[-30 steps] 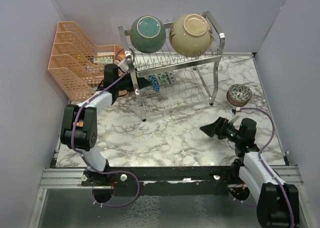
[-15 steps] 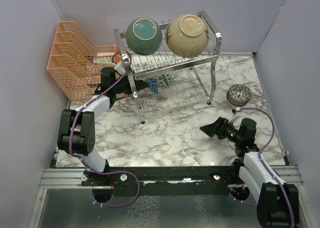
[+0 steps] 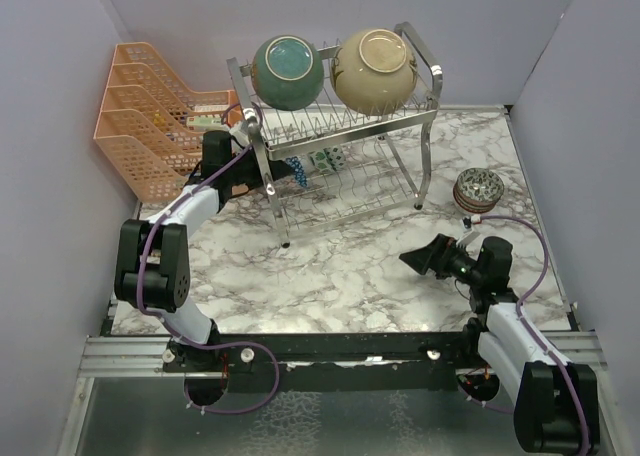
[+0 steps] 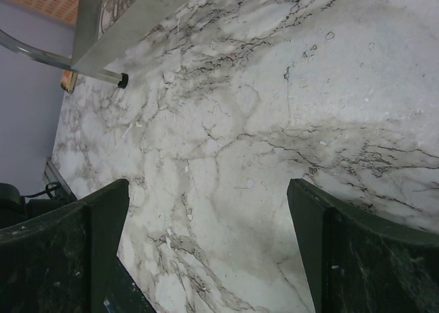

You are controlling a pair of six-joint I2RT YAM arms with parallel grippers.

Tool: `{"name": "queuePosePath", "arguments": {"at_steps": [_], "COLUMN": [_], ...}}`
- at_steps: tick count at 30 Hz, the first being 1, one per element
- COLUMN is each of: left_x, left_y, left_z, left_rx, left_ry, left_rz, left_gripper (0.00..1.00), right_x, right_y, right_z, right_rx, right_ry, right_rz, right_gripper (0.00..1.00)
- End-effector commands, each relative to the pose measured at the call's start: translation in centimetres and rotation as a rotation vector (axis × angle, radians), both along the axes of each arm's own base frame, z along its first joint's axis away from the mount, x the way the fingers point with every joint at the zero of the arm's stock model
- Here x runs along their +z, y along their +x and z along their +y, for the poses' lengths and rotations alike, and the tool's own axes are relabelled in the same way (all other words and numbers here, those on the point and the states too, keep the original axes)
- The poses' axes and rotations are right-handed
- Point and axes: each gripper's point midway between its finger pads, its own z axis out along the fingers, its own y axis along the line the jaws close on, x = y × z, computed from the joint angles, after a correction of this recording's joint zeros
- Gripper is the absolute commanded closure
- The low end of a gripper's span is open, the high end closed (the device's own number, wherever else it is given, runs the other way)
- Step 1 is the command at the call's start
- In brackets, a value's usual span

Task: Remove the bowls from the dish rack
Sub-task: Pick up the bowl from the dish rack.

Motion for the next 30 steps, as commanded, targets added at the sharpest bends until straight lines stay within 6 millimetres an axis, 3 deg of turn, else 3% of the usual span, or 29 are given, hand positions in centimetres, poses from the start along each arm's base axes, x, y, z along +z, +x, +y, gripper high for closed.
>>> {"name": "queuePosePath", "arguments": {"at_steps": [1, 6, 16, 21, 30], "left_x": [0.1, -0.4, -1.8, -2.4, 1.0], "left_y": [0.4, -0.4, -0.3, -0.2, 1.7], "left_z": [3.3, 3.5, 5.2, 4.8, 2.9], "left_rx": [0.168, 0.202, 0.261, 0.245, 0.195], "left_ry": [0.034, 0.012, 0.129, 0.106, -0.003], "left_rz": [0.065, 0.067, 0.102, 0.112, 0.046], "left_gripper": [0.47, 0.47, 0.47, 0.47, 0.47], "right_x": [0.1, 0.2, 0.2, 0.2, 0.1], "right_y": [-0.4, -0.4, -0.5, -0.5, -0.5], "right_z": [0.5, 0.5, 0.5, 0.5, 0.5], "right_rx": [0.032, 0.033, 0.032, 0.033, 0.033], "right_ry": [0.016, 0.018, 0.018, 0.019, 0.019], "right_rz": [-0.016, -0.019, -0.02, -0.019, -0.017], "right_gripper": [0.02, 0.02, 0.02, 0.02, 0.02]}}
